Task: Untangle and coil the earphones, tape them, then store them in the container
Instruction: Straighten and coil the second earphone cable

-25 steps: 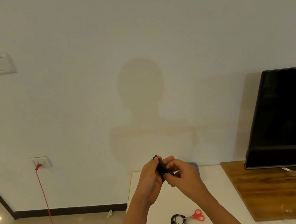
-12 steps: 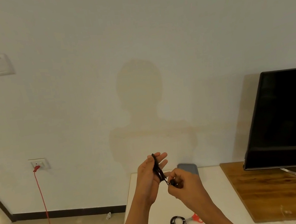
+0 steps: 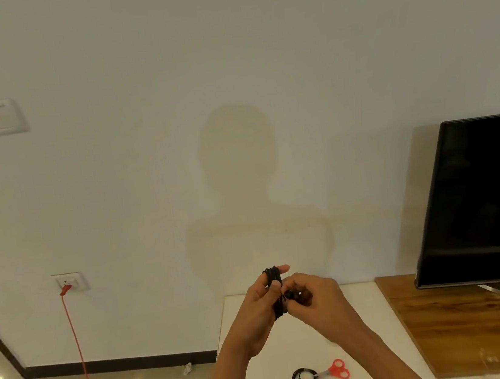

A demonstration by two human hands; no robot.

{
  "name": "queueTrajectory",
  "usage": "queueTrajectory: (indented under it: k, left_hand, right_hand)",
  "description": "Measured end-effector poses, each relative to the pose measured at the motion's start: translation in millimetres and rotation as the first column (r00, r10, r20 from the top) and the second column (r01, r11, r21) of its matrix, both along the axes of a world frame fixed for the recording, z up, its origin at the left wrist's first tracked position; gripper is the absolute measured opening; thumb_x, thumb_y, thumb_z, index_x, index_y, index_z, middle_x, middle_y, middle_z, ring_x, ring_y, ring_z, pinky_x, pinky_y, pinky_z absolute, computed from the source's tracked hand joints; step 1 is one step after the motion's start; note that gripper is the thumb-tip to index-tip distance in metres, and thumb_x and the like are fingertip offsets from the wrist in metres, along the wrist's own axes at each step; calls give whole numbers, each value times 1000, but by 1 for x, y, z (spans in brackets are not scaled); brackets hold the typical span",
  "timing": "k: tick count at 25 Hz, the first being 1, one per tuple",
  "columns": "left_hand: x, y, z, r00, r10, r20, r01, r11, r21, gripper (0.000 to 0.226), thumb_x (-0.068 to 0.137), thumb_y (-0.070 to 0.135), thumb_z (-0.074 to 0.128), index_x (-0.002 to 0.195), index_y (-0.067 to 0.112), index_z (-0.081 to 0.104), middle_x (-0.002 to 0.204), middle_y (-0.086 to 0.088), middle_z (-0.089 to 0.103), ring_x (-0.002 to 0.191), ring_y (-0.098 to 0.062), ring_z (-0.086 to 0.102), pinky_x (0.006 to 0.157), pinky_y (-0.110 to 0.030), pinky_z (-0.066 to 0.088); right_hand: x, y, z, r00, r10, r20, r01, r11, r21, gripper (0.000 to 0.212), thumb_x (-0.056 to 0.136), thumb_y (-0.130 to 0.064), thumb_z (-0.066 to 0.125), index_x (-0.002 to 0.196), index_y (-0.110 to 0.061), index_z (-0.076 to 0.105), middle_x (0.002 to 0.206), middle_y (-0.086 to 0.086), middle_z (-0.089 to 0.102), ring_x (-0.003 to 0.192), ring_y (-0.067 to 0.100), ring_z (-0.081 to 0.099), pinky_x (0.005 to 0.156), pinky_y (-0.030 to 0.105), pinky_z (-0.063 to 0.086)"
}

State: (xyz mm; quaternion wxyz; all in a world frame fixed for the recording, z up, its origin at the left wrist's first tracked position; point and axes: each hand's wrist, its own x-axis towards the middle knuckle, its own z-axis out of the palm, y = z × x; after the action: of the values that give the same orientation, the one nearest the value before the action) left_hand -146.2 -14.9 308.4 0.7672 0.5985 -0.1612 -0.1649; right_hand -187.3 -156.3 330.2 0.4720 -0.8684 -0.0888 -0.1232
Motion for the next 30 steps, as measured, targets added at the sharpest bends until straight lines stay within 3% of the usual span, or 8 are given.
queueTrajectory:
  k: [6, 11, 15, 20, 22, 26, 28, 30]
  left_hand:
    - [6, -2, -6, 995, 61, 76, -79, 965, 252, 27, 103, 26, 36, 113, 13, 58, 101, -8, 67, 83, -12, 63, 73, -20, 50]
    - [4, -2, -1, 992, -20, 127, -34, 913, 406, 32, 103, 22, 35, 84, 13, 59, 71, 1, 59, 66, -11, 50, 61, -20, 42]
    - [5, 2, -5, 988, -142, -55, 153, 909, 389, 35, 102, 29, 38, 99, 6, 64, 84, -2, 64, 75, -12, 54, 71, -22, 43]
    - [7, 1, -12, 993, -104, 61, 65, 888, 455, 29, 96, 32, 41, 84, 14, 60, 79, -5, 61, 76, -19, 51, 74, -34, 41]
    - [7, -2, -14, 998, 59, 38, -69, 935, 347, 29, 99, 31, 40, 88, 12, 59, 83, -8, 64, 78, -20, 58, 75, -32, 46]
    - [5, -6, -5, 931, 196, -309, -259, 950, -176, 29, 104, 19, 33, 93, 4, 56, 98, -18, 73, 87, -28, 72, 74, -32, 60]
    - [4, -1, 0, 903, 137, -407, -282, 904, -321, 26, 102, 16, 36, 88, 5, 55, 76, -10, 69, 65, -22, 69, 65, -31, 61]
    - [4, 8, 2, 879, 53, -473, -261, 885, -385, 23, 97, 16, 38, 82, 8, 54, 54, 2, 43, 40, -9, 42, 45, -21, 49]
  right_hand:
    - [7, -12, -9, 995, 102, 10, -102, 994, 44, 17, 80, -6, 67, 94, -15, 70, 86, -6, 73, 72, 13, 68, 69, 23, 56]
    - [9, -21, -27, 961, 205, 185, -151, 951, -271, 20, 86, -15, 63, 104, -23, 66, 88, -15, 65, 79, 5, 58, 72, 14, 46]
    - [8, -25, -29, 922, 319, 220, -218, 897, -385, 18, 89, -20, 58, 106, -26, 60, 97, -6, 63, 84, 6, 56, 75, 21, 49]
    - [7, -21, -30, 895, 373, 244, -239, 864, -443, 14, 88, -20, 55, 101, -21, 60, 92, -4, 61, 77, 8, 54, 70, 25, 50]
    - [4, -16, -34, 884, 390, 258, -242, 853, -462, 14, 87, -19, 55, 100, -19, 61, 91, -5, 62, 78, 7, 53, 71, 21, 48]
    - [-9, -8, -49, 914, 360, 186, -250, 862, -442, 14, 86, -19, 50, 96, -17, 59, 90, -4, 58, 77, 7, 47, 70, 17, 42]
    - [-10, -13, -57, 959, 252, 131, -188, 909, -371, 12, 83, -19, 49, 93, -20, 56, 85, -6, 53, 72, 7, 45, 67, 20, 42]
    - [-4, -21, -62, 989, 114, 92, -88, 964, -251, 11, 79, -15, 50, 86, -22, 54, 80, -5, 53, 67, 9, 46, 62, 23, 41]
